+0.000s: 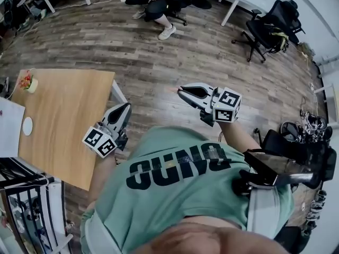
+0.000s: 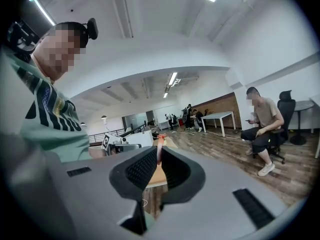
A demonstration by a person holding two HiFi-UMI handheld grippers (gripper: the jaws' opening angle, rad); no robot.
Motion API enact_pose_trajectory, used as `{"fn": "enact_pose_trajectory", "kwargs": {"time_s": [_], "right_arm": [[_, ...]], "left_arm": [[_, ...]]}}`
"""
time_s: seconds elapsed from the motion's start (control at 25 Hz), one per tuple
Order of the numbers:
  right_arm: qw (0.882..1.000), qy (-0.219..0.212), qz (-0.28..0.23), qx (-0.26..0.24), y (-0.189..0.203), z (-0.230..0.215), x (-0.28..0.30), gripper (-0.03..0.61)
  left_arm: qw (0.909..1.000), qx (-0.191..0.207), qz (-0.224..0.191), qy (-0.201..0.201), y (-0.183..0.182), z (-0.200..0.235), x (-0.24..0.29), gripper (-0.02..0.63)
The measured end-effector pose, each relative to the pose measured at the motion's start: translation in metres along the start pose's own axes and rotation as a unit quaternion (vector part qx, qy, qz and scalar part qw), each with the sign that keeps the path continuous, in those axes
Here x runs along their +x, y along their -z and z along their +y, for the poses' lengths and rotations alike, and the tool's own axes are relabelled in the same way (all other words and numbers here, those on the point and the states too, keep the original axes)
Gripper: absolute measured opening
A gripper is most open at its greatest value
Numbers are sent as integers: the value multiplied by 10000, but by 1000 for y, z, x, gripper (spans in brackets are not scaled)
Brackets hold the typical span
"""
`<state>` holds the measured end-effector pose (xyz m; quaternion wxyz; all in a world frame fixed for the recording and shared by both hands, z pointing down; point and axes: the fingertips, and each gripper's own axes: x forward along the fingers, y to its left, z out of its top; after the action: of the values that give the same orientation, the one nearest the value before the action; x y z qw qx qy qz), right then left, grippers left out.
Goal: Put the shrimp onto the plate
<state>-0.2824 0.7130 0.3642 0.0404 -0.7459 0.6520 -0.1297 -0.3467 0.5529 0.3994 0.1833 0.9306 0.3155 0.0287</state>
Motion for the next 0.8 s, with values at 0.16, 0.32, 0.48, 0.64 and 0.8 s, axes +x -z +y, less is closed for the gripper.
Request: {"fn": "enact_pose_trajectory", "kwargs": {"time_s": [0.16,0.32,0.48,0.64,0.8], "right_arm": [[9999,-133,-51,51,-4,-33,4,35],[9991,-413,-104,72,-9,-86,4,35],[9954,-944,-144,-66,-25,-147,2,35],[9896,-1391,-106,-337,-47,-202,-15,35],[9869,-1580,-148,-300,-60,-253,-30,35]], "left_arm": [[9998,64,106,-142,0,17,24,6],[9991,234,124,-344,-5,34,69,6],[9964,258,25,-803,-14,50,127,6],[9944,358,25,-994,-15,53,196,6],[9933,252,-28,-1130,-21,63,255,6]]}}
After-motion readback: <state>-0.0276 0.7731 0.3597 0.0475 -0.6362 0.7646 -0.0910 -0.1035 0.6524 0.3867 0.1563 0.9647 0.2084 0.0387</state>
